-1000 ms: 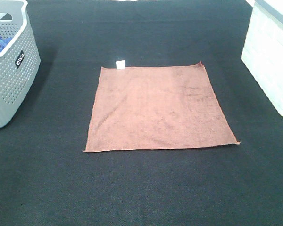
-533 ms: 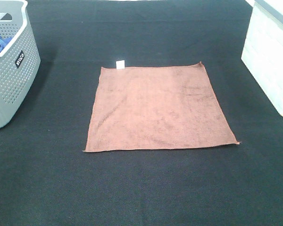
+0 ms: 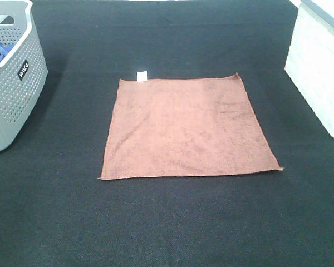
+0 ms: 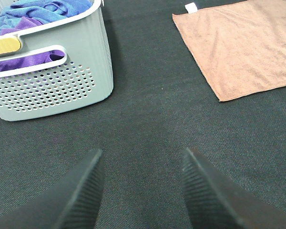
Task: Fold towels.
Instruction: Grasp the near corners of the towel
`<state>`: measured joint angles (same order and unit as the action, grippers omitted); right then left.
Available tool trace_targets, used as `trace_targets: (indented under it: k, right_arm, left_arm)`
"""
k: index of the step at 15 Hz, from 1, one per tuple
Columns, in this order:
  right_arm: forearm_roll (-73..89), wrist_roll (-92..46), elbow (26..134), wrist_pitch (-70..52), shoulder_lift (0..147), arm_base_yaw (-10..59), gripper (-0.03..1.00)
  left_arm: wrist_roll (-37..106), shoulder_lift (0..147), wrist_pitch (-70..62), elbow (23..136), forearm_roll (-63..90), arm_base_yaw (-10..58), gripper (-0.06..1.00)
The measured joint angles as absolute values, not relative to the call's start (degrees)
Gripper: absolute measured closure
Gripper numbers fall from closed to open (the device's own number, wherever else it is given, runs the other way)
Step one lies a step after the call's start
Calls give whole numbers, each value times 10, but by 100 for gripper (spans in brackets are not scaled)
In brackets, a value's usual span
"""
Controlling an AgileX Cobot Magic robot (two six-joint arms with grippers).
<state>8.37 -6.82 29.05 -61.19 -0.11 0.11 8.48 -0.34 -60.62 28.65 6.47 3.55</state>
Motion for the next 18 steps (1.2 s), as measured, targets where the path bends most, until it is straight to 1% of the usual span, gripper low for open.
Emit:
trace_targets:
  k: [4,6,7,8,10,13,14,16,17,18]
  right_arm:
    - [85,-68,291,-610,1,1,7]
    - [85,-57,304,-584,32,1,7]
    - [85,-57,304,-584,32,1,7]
    - [85,-48,309,-574,57,1,7]
    - [85,-19,330,-532,144,1,7]
    - [85,14,382,-514,269,1,9]
    - [85,20,412,-511,338,1,9]
    - [86,19,439,-509,424,1,11]
    - [91,7,452,-508,489,1,11]
    - [91,7,452,-508,489,1,11]
  left_arm:
    - [85,-3,-602,290,64,36,45]
    - [80,28,-530,307,66,36,45]
    - [80,28,-530,307,66,36,45]
    - [72,54,-500,308,72,36,45]
    - [52,171,-440,308,123,36,45]
    - [56,310,-387,308,217,36,45]
    - [84,388,-372,308,276,36,45]
    - [148,479,-363,308,363,36,45]
    - [223,551,-362,308,447,36,43]
    - [223,551,-362,308,447,36,43]
